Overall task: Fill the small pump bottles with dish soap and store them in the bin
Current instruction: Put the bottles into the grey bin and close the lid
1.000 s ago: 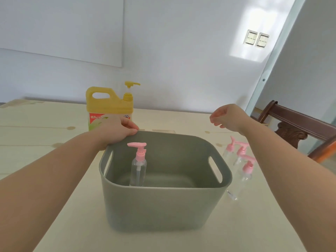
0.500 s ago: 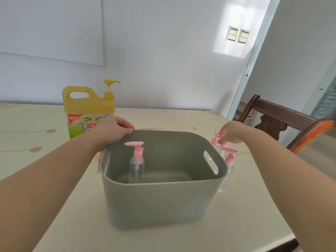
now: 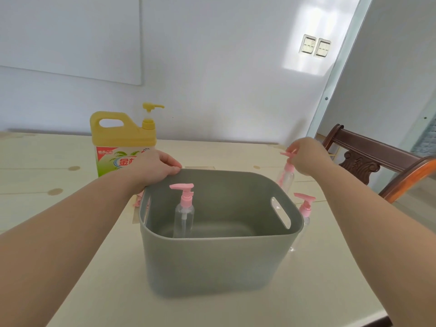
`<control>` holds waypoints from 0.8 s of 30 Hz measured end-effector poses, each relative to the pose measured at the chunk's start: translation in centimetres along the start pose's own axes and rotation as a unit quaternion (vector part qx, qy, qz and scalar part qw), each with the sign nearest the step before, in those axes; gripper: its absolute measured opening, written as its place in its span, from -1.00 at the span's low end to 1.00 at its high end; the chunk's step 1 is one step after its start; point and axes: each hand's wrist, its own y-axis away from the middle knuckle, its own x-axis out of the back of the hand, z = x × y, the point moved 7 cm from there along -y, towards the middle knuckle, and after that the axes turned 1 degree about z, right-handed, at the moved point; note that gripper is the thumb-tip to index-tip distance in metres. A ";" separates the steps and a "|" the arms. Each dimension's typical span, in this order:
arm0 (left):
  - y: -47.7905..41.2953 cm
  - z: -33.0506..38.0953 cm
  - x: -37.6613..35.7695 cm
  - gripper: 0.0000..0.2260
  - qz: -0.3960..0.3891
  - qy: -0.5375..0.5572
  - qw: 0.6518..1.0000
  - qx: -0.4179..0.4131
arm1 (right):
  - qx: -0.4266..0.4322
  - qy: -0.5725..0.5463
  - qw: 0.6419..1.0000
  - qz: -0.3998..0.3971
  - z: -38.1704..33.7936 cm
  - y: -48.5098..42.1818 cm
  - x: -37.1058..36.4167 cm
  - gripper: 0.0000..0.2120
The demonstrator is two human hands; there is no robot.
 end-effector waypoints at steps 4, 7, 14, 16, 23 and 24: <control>-0.4 -0.1 0.1 -0.94 -0.011 -0.029 1.000 -0.003 | 0.048 -0.135 0.987 0.072 -3.3 0.7 2.2 -0.81; -0.7 -0.2 0.2 -0.95 -0.013 -0.034 0.999 -0.006 | 0.091 -0.233 0.960 0.125 -5.6 1.5 3.6 -0.83; -0.6 -0.2 0.1 -0.94 -0.023 -0.030 0.999 -0.002 | 0.180 -0.375 0.892 0.178 -10.3 3.7 5.5 -0.79; -0.6 -0.2 0.1 -0.95 -0.023 -0.032 0.999 -0.002 | 0.195 -0.401 0.885 0.131 -11.2 4.1 5.1 -0.80; -0.6 -0.1 0.1 -0.95 -0.012 -0.034 0.999 -0.007 | 0.219 -0.320 0.917 -0.088 -13.4 5.6 0.1 -0.93; -0.6 -0.1 0.1 -0.95 -0.011 -0.033 0.999 -0.007 | 0.222 -0.297 0.922 -0.114 -13.5 5.8 -0.8 -0.95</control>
